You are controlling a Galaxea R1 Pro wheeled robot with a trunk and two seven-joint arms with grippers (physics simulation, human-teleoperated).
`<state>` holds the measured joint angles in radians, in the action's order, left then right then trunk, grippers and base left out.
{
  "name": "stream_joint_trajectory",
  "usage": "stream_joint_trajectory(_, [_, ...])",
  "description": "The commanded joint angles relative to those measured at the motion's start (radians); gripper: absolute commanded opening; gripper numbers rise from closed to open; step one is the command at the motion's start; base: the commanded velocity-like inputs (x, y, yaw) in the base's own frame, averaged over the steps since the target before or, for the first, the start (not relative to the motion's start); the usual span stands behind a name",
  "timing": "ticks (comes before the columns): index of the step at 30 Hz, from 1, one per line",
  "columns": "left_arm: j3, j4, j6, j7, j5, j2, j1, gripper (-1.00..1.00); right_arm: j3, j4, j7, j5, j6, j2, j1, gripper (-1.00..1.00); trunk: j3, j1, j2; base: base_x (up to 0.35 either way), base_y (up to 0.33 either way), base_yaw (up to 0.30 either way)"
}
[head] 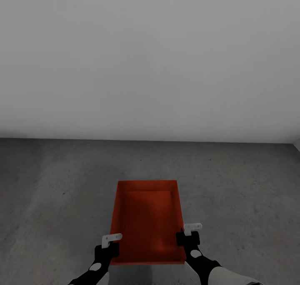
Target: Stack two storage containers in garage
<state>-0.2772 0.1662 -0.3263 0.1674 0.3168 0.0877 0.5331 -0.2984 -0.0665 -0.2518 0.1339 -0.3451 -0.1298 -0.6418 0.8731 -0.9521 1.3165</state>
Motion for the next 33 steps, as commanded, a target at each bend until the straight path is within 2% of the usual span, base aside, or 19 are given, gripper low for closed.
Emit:
stream_joint_trajectory(1, [0.010,0.001,-0.037,0.027,0.004,0.000,0.001,-1.00,0.048,0.004,0.030,0.012,0.001,-0.001,0.000,-1.00,0.001,0.000,0.000,0.000,0.000,0.000])
stream_joint_trajectory(9, [0.010,0.001,-0.038,0.027,0.003,-0.001,0.001,-1.00,0.048,0.004,0.030,0.012,0.001,-0.001,0.000,-1.00,0.002,0.000,0.000,0.000,0.000,0.000])
stream_joint_trajectory(16, [0.010,0.001,-0.037,0.026,-0.002,-0.002,0.001,-1.00,0.048,0.004,0.031,0.012,0.001,-0.001,0.000,-1.00,0.024,-0.027,0.049,0.000,0.000,0.000])
stream_joint_trajectory(26, [0.010,0.001,-0.037,0.026,-0.002,-0.002,0.001,-1.00,0.049,0.004,0.030,0.012,0.001,-0.001,0.000,-1.00,0.024,-0.027,0.049,0.000,0.000,0.000])
stream_joint_trajectory(33, [0.010,0.001,-0.037,0.026,-0.002,-0.002,0.001,-1.00,0.048,0.004,0.030,0.012,0.003,-0.001,0.000,-1.00,0.046,-0.054,0.098,0.000,0.000,0.000])
